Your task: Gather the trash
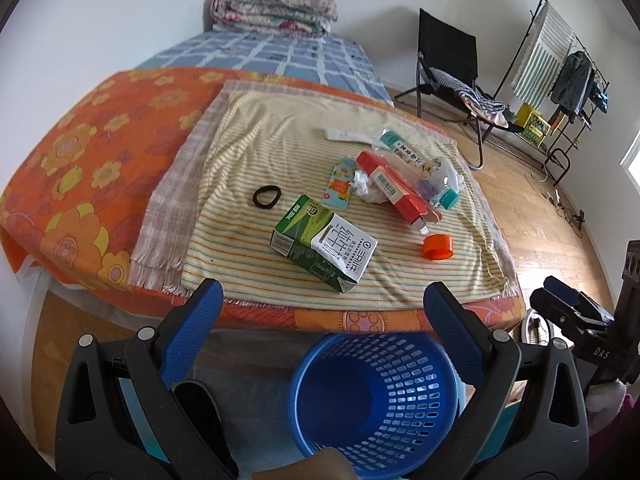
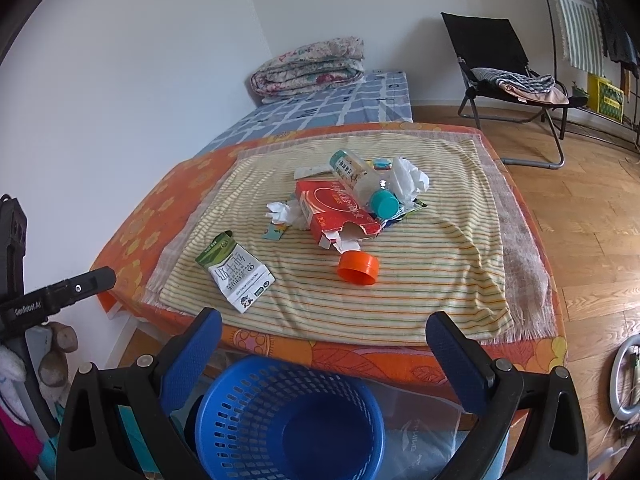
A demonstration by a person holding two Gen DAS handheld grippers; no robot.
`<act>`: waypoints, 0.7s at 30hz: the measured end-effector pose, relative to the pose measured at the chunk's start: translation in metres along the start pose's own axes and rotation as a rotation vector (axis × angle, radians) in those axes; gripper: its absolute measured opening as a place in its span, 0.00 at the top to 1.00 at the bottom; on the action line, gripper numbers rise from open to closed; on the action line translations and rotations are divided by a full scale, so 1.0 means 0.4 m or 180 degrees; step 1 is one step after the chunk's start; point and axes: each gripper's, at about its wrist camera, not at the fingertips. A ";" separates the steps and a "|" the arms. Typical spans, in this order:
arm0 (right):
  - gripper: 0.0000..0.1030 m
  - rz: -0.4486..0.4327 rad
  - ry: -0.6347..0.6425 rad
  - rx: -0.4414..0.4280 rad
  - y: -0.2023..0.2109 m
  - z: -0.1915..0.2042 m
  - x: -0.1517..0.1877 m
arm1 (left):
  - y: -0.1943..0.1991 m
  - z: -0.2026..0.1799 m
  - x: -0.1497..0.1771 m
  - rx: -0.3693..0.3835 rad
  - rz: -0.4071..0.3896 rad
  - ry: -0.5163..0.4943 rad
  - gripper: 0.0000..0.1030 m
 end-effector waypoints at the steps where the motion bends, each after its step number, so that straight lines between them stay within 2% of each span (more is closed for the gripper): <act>1: 0.00 0.0026 -0.0003 0.0001 -0.003 -0.002 -0.003 | -0.007 0.002 -0.008 -0.0005 0.0029 0.0000 0.01; 6: 0.00 0.0275 -0.0119 -0.0048 -0.050 -0.030 -0.035 | -0.058 -0.008 -0.047 -0.0006 0.0166 -0.0018 0.01; 8: 0.01 0.0412 -0.0196 -0.0088 -0.081 -0.051 -0.055 | -0.092 -0.010 -0.058 0.0028 0.0300 0.0025 0.05; 11: 0.01 0.0602 -0.0287 -0.0160 -0.130 -0.078 -0.079 | -0.150 -0.017 -0.069 0.0130 0.0537 0.0125 0.06; 13: 0.01 0.0725 -0.0279 -0.0172 -0.164 -0.090 -0.090 | -0.186 -0.025 -0.075 0.0101 0.0645 0.0148 0.06; 17: 0.07 0.0936 -0.0316 -0.0097 -0.237 -0.129 -0.111 | -0.267 -0.047 -0.081 0.0040 0.0865 0.0144 0.06; 21: 0.12 0.0997 -0.0619 -0.0185 -0.285 -0.184 -0.122 | -0.339 -0.053 -0.094 0.0045 0.1077 0.0265 0.06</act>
Point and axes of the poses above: each gripper's, at about its wrist camera, not at the fingertips, and y roughly against the way its jaws point, z to its left, x to its underside, and after that the axes turned 14 degrees about -x, right-handed
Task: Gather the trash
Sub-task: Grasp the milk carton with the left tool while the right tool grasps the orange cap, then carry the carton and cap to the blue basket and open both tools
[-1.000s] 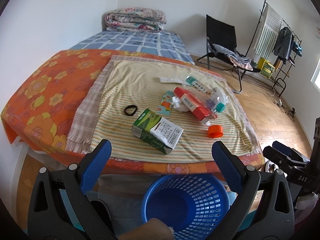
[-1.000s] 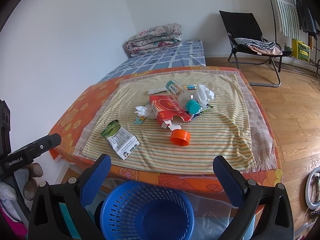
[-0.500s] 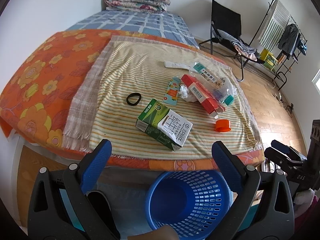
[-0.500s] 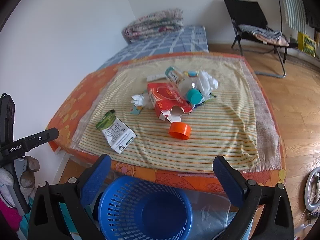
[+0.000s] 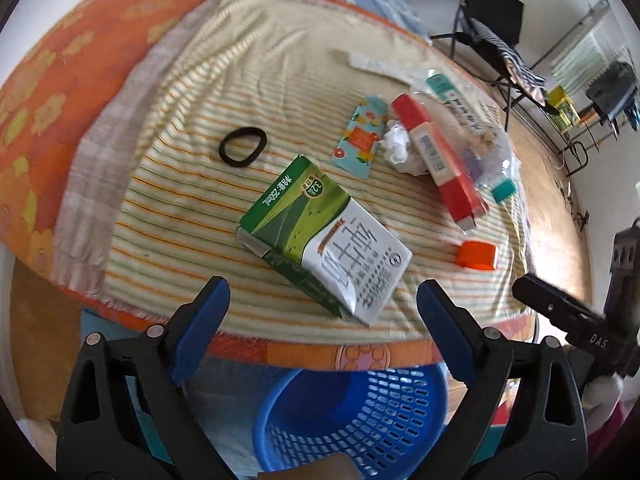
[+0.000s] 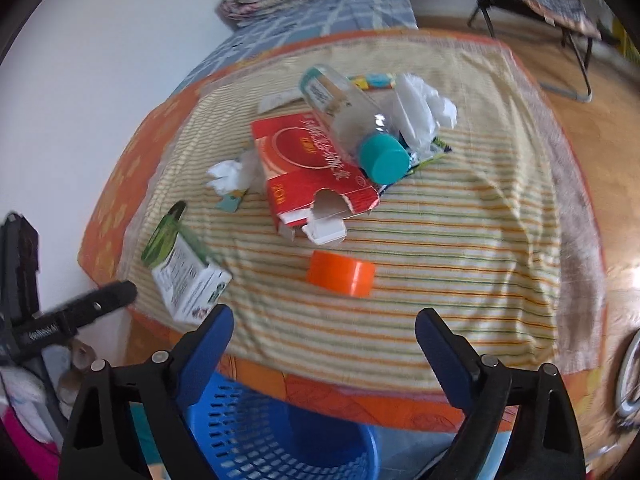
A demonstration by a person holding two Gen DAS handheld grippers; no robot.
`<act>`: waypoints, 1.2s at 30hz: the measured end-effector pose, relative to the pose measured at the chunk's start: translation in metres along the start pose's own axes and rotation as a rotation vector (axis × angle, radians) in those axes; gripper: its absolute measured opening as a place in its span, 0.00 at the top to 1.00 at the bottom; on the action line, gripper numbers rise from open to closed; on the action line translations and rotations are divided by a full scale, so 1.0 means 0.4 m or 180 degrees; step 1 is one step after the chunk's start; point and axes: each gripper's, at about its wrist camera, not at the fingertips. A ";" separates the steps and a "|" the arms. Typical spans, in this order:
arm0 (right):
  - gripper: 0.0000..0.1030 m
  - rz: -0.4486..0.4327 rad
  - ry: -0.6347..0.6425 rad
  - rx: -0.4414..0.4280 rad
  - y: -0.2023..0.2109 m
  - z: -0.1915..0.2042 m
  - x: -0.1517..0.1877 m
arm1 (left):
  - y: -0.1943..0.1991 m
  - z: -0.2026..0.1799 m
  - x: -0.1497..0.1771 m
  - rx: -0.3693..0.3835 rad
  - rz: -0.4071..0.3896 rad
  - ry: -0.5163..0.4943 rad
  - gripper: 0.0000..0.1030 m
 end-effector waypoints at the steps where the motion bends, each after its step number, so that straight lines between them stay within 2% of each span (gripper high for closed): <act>1: 0.14 0.0023 -0.0082 -0.0049 -0.009 -0.013 -0.008 | -0.012 -0.001 -0.008 0.0014 0.0040 0.0048 0.06; 5: 0.18 0.0095 -0.0255 -0.0159 -0.038 -0.034 -0.032 | -0.047 -0.008 -0.040 0.0028 0.0143 0.0167 0.06; 10: 0.20 0.0112 -0.0294 -0.0115 -0.068 -0.036 -0.054 | -0.086 -0.018 -0.073 0.0005 0.0238 0.0267 0.06; 12: 0.24 0.0132 -0.0307 -0.0110 -0.080 -0.038 -0.059 | -0.101 -0.025 -0.084 0.0002 0.0268 0.0286 0.06; 21: 0.32 0.0174 -0.0437 -0.0037 -0.116 -0.066 -0.073 | -0.150 -0.093 -0.142 -0.0271 0.0163 0.0120 0.07; 23: 0.36 0.0186 -0.0481 -0.0025 -0.123 -0.077 -0.076 | -0.162 -0.102 -0.148 -0.0340 0.0189 0.0106 0.21; 25: 0.39 0.0204 -0.0511 -0.0023 -0.128 -0.084 -0.076 | -0.177 -0.105 -0.151 -0.0340 0.0253 0.0115 0.26; 29: 0.44 0.0226 -0.0506 -0.0019 -0.139 -0.090 -0.080 | -0.180 -0.107 -0.157 -0.0322 0.0221 0.0108 0.26; 32: 0.52 0.0233 -0.0492 -0.0037 -0.150 -0.088 -0.086 | -0.170 -0.096 -0.149 -0.0291 0.0180 0.0086 0.31; 36: 0.53 0.0210 -0.0472 -0.0032 -0.152 -0.081 -0.080 | -0.138 -0.084 -0.133 -0.0237 0.0114 0.0060 0.35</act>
Point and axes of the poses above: each gripper's, at about its wrist camera, not at the fingertips, and y roughly against the way its jaws point, z to its left, x to its underside, and after that the axes turned 14 degrees about -x, right-handed
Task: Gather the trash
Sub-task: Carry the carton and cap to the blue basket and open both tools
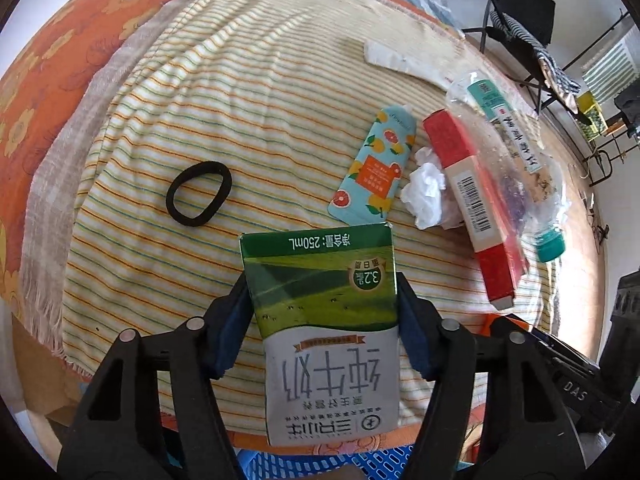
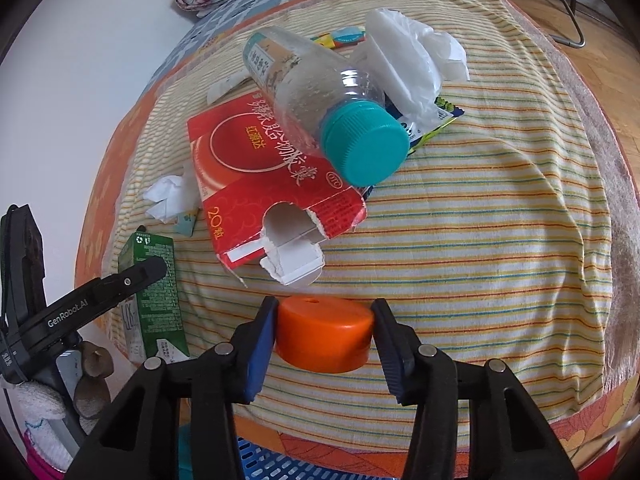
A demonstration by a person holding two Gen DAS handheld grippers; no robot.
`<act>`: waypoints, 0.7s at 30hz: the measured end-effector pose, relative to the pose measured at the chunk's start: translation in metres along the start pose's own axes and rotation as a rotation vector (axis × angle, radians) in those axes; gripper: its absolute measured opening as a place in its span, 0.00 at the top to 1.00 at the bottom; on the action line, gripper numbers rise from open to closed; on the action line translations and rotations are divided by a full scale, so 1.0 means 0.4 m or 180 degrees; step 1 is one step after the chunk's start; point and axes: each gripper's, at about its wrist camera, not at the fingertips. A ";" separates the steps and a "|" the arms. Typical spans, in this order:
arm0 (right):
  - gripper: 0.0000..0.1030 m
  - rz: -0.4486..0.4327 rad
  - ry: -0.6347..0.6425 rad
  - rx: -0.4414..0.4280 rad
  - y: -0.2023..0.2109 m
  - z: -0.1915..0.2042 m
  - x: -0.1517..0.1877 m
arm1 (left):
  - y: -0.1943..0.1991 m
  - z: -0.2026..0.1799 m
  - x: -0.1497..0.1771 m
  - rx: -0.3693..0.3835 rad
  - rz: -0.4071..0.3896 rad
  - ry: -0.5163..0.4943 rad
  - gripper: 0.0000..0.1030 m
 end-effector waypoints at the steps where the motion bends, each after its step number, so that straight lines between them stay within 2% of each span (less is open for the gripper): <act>1: 0.53 -0.0010 0.0013 0.0002 0.001 0.002 0.004 | 0.010 0.005 0.002 0.0022 -0.0030 -0.0005 0.36; 8: 0.53 -0.0116 0.0259 0.0092 0.027 0.045 0.037 | 0.086 0.033 0.044 0.0091 -0.0271 -0.0149 0.37; 16: 0.53 -0.0340 0.0546 0.0066 0.098 0.109 0.085 | 0.173 0.062 0.093 0.0099 -0.0590 -0.0291 0.37; 21: 0.53 -0.0372 0.0870 0.0181 0.116 0.155 0.142 | 0.205 0.069 0.151 0.0177 -0.0640 -0.0400 0.37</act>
Point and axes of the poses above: each gripper's, at about its wrist camera, not at the fingertips, and y roughly against the way its jaws point, z to its left, x to its underside, and after that the axes turned 14 degrees about -x, right-handed
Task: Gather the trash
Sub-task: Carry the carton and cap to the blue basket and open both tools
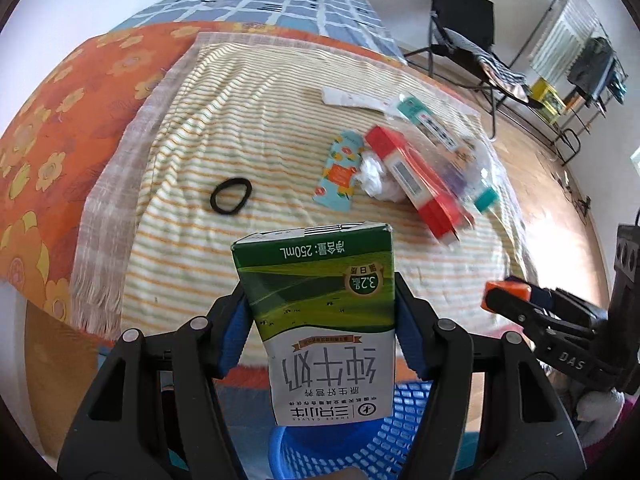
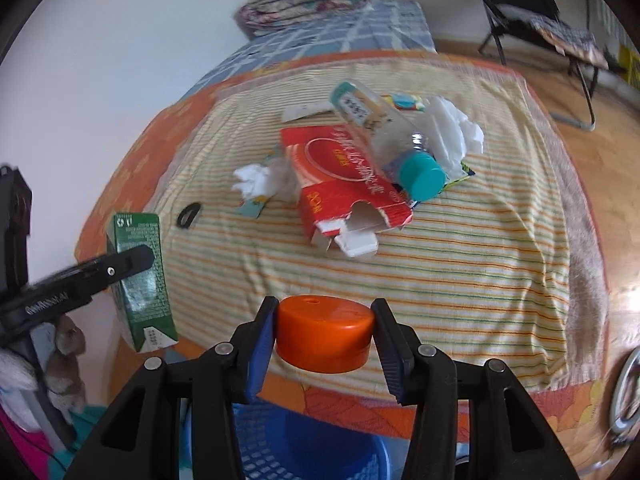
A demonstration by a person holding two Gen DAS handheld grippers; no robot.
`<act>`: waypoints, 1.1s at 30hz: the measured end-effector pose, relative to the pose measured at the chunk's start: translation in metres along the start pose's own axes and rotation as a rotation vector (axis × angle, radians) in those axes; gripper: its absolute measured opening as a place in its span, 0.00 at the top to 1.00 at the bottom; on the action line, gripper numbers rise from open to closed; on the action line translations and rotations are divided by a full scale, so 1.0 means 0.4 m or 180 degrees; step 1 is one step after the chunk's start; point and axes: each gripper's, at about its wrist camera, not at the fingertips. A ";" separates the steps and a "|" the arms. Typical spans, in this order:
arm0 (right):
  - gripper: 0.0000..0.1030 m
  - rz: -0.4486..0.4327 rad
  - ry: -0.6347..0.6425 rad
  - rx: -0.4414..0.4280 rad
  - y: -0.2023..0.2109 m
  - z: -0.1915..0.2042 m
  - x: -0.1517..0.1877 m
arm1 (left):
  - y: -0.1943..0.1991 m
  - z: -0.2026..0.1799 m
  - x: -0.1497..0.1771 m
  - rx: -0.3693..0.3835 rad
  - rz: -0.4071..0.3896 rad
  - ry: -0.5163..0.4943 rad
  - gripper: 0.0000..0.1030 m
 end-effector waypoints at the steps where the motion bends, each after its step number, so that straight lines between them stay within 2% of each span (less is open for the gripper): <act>1: 0.53 0.0010 0.0067 0.0025 0.003 0.012 0.012 | 0.008 -0.004 0.012 0.0007 -0.0009 -0.0032 0.37; 11: 0.53 0.0166 0.0240 -0.0040 0.010 0.066 0.163 | 0.053 -0.035 0.134 0.0110 -0.0070 -0.0294 0.37; 20: 0.53 0.0276 0.0345 0.0048 0.004 0.089 0.289 | 0.043 -0.078 0.234 0.0160 0.0020 -0.0479 0.37; 33: 0.53 0.0406 0.0269 0.0113 -0.013 0.063 0.365 | -0.022 -0.096 0.342 0.0090 0.0306 -0.0595 0.37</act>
Point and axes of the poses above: each gripper's, at about its wrist camera, not at the fingertips, and y roughly against the way its jaws point, z to its left, x to its underside, and after that the axes turned 14 degrees about -x, right-handed
